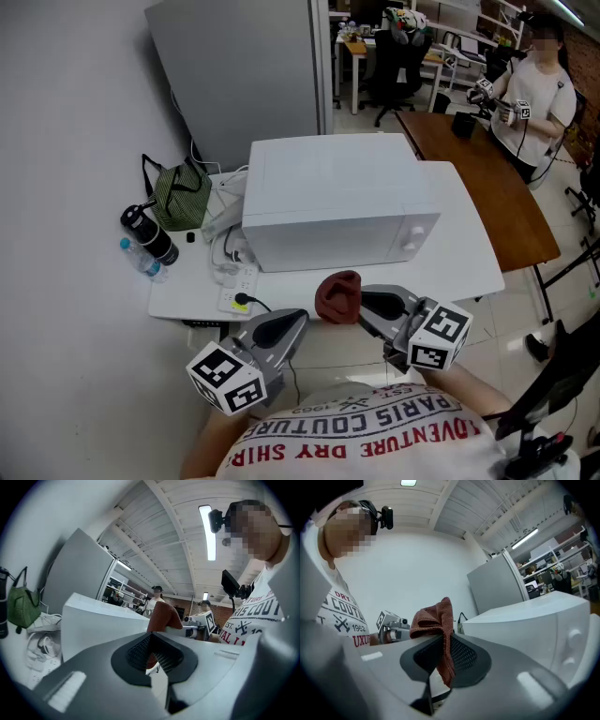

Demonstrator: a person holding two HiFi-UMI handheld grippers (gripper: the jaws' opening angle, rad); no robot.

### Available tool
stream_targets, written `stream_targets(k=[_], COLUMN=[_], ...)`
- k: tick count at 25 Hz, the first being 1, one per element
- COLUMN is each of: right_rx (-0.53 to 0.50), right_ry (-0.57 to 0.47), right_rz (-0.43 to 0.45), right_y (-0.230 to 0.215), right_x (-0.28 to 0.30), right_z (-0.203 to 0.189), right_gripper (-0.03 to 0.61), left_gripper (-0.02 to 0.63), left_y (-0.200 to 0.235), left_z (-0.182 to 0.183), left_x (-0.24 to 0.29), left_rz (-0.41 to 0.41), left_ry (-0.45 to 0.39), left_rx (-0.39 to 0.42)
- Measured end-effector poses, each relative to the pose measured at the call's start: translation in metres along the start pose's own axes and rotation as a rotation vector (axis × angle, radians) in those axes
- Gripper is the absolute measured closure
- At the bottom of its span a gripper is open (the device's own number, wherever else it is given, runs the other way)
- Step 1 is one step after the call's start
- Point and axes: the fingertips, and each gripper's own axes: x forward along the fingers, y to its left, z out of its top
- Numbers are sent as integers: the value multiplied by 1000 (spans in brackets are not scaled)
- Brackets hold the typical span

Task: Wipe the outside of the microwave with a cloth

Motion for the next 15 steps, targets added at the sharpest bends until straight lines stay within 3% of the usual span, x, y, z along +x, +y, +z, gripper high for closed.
stream_targets(k=[9,15], right_rx=[-52,-119], right_ry=[19,54], right_rz=[111,81], right_y=[27,3], right_x=[93,159], right_z=[1,-6], right_gripper=[541,541], left_gripper=[612,612], left_y=[41,58], left_z=[9,8], left_x=[-80,-123], left_rz=[165,275], left_ry=[-26,-54], left_rx=[8,-6])
